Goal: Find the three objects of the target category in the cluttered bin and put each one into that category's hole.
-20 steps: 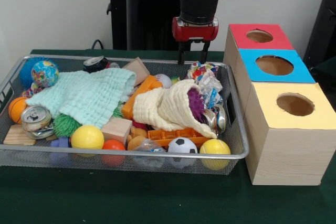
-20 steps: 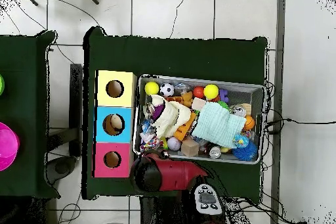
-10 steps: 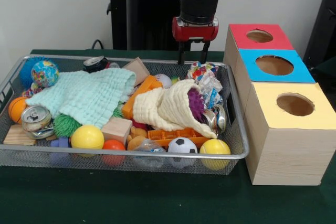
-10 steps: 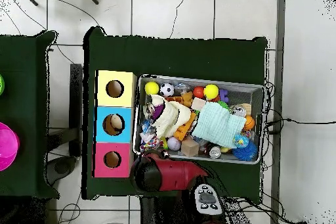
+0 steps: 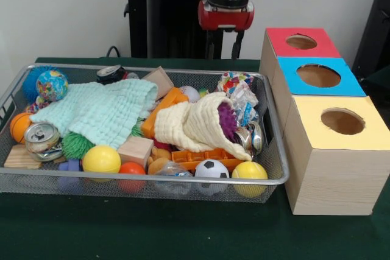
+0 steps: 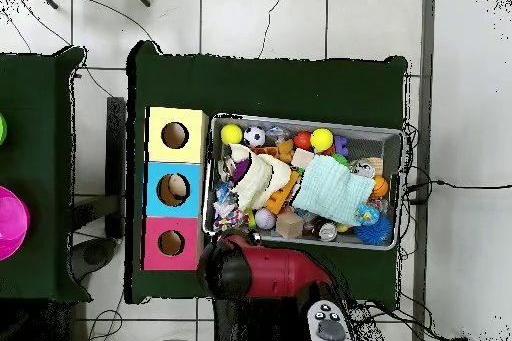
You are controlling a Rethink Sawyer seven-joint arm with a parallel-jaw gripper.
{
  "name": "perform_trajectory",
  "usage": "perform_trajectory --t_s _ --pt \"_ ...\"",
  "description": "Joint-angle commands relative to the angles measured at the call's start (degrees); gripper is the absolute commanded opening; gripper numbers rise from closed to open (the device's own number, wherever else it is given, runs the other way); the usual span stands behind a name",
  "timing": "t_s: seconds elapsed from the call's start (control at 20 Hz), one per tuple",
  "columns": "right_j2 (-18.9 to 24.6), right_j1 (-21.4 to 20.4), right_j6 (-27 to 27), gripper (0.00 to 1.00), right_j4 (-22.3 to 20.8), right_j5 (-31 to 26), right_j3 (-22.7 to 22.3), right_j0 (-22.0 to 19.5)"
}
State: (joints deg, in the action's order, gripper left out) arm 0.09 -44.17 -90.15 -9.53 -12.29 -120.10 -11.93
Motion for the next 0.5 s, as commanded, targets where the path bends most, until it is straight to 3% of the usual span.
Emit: perform_trajectory --t_s 0.05,0.2,0.5 --pt "6.3 -9.5 -5.4 1.00 3.9 -10.6 -2.0 -3.1" --pt "6.7 -10.2 -5.7 1.00 4.2 -11.1 -2.2 -3.3" --pt "7.0 -6.0 -6.7 1.00 4.0 -6.4 0.0 -3.5"
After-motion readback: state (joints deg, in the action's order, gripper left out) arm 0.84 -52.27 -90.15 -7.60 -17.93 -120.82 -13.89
